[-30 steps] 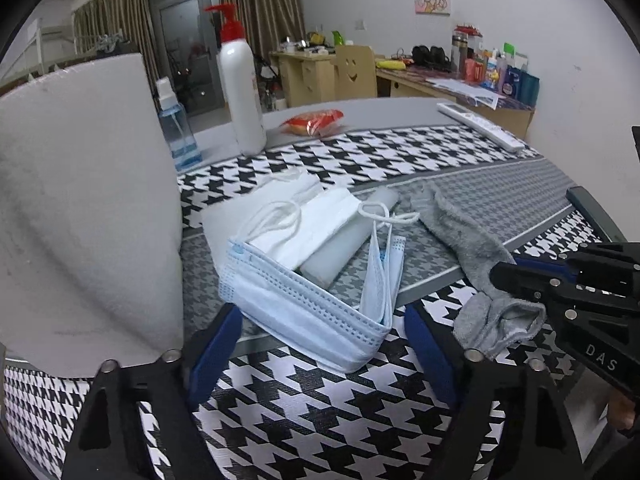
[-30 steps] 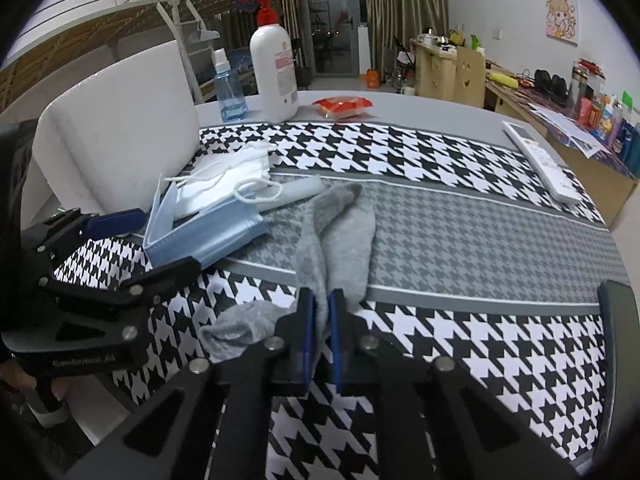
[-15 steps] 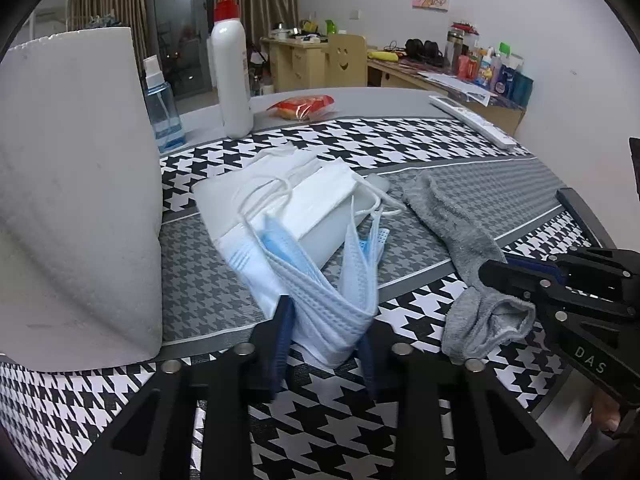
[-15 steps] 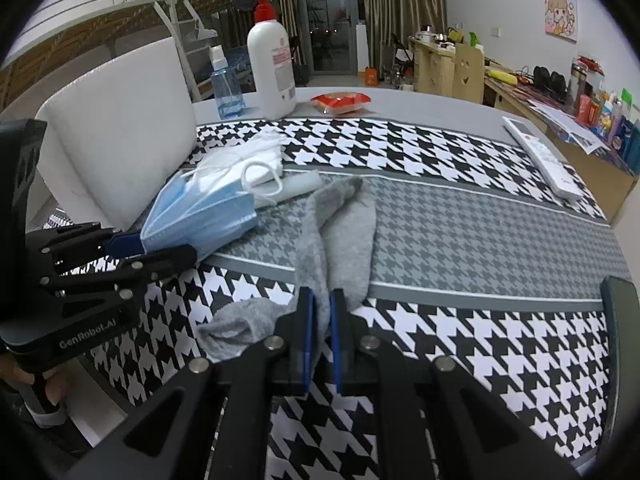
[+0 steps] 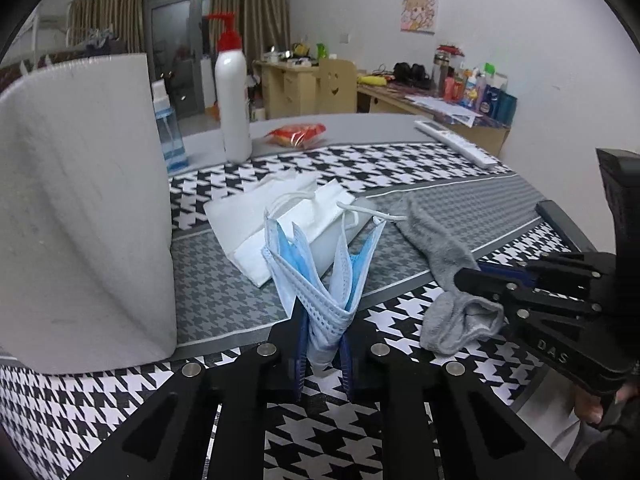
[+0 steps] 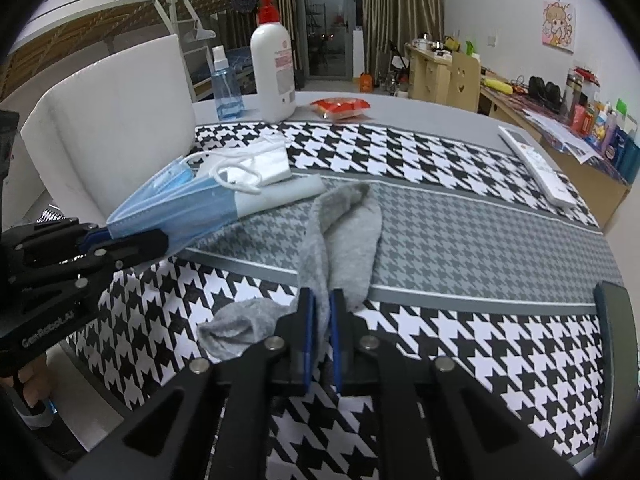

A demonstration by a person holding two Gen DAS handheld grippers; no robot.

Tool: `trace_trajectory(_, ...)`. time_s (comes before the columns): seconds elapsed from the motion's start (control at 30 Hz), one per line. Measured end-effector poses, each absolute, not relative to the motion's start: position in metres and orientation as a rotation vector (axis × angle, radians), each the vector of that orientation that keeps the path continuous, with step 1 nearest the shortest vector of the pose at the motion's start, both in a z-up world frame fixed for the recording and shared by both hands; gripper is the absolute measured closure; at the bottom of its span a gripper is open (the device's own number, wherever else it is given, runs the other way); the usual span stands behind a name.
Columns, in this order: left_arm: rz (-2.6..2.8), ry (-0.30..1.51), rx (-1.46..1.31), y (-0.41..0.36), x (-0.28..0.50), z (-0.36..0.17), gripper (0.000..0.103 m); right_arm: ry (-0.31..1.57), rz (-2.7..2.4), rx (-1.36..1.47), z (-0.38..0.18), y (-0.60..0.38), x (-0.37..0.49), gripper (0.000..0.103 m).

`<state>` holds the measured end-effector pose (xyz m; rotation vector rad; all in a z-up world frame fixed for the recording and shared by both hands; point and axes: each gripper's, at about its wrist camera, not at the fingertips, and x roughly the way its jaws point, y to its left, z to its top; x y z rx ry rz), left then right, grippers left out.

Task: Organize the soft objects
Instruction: 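Lift the blue mask with the left tool while the right tool lifts the grey sock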

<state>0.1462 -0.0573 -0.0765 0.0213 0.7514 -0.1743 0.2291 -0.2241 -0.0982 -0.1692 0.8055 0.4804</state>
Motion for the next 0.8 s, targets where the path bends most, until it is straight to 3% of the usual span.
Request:
trace_trajectory(0.6, -0.180, 0.624, 0.039, -0.045, 0.119, -0.050, 0.089, 0.764, 0.445, -0.121, -0.073, -0.227, 0.213, 0.093)
trace_trajectory(0.67, -0.179, 0.615, 0.044, -0.044, 0.116, -0.048, 0.089, 0.777, 0.459, -0.097, -0.076, -0.228, 0.217, 0.085)
trace_trajectory(0.73, -0.177, 0.604, 0.050, -0.043, 0.113, -0.046, 0.089, 0.784, 0.455, -0.093, -0.080, -0.226, 0.220, 0.048)
trace_trajectory(0.8, -0.168, 0.595, 0.051, -0.042, 0.111, -0.045, 0.089, 0.763, 0.438, -0.095, -0.082, -0.225, 0.220, 0.034)
